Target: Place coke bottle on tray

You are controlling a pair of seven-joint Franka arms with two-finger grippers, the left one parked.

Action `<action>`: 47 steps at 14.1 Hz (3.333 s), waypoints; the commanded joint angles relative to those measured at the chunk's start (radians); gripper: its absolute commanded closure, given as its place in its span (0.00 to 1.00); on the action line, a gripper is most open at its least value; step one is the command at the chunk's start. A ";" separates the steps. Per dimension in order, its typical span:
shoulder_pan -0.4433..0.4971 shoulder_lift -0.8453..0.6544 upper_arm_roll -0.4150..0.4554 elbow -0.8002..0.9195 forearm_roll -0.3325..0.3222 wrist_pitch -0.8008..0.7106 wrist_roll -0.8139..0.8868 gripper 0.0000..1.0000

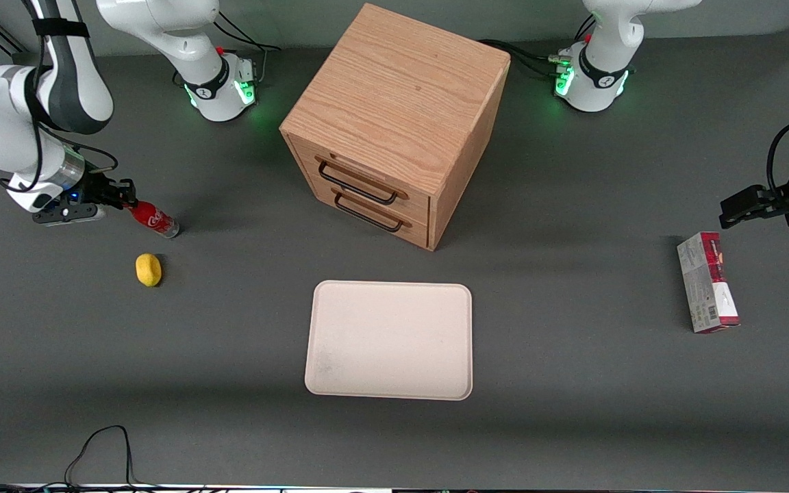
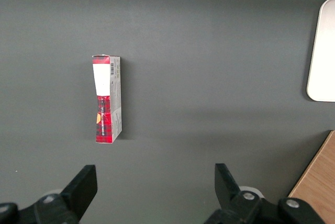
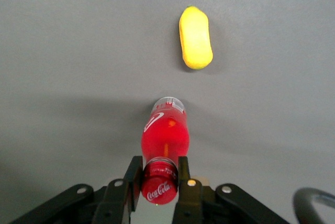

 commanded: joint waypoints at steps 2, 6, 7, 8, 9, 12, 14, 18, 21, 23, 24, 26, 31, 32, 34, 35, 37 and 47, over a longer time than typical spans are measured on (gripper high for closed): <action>0.003 0.043 0.055 0.401 -0.015 -0.389 0.001 1.00; -0.001 0.265 0.102 0.937 0.000 -0.716 0.001 1.00; 0.000 0.315 0.104 1.031 0.003 -0.761 0.001 1.00; -0.001 0.352 0.110 1.095 0.005 -0.793 0.001 1.00; -0.001 0.370 0.113 1.129 0.013 -0.809 0.001 1.00; -0.005 0.378 0.113 1.140 0.031 -0.811 0.001 1.00; -0.002 0.428 0.128 1.192 0.051 -0.812 0.017 1.00; 0.000 0.631 0.340 1.396 0.068 -0.828 0.336 1.00; 0.015 0.776 0.476 1.499 0.060 -0.780 0.552 1.00; 0.076 0.847 0.481 1.530 0.059 -0.663 0.690 1.00; 0.098 0.875 0.481 1.535 0.056 -0.600 0.761 1.00; 0.127 0.918 0.481 1.538 0.034 -0.509 0.833 1.00; 0.190 1.004 0.474 1.539 -0.018 -0.329 0.982 1.00; 0.210 1.040 0.475 1.539 -0.051 -0.264 1.042 1.00; 0.233 1.068 0.472 1.539 -0.079 -0.240 1.053 1.00; 0.238 1.076 0.472 1.539 -0.085 -0.238 1.053 1.00; 0.242 1.088 0.475 1.538 -0.086 -0.214 1.054 1.00; 0.258 1.120 0.475 1.532 -0.095 -0.194 1.077 0.25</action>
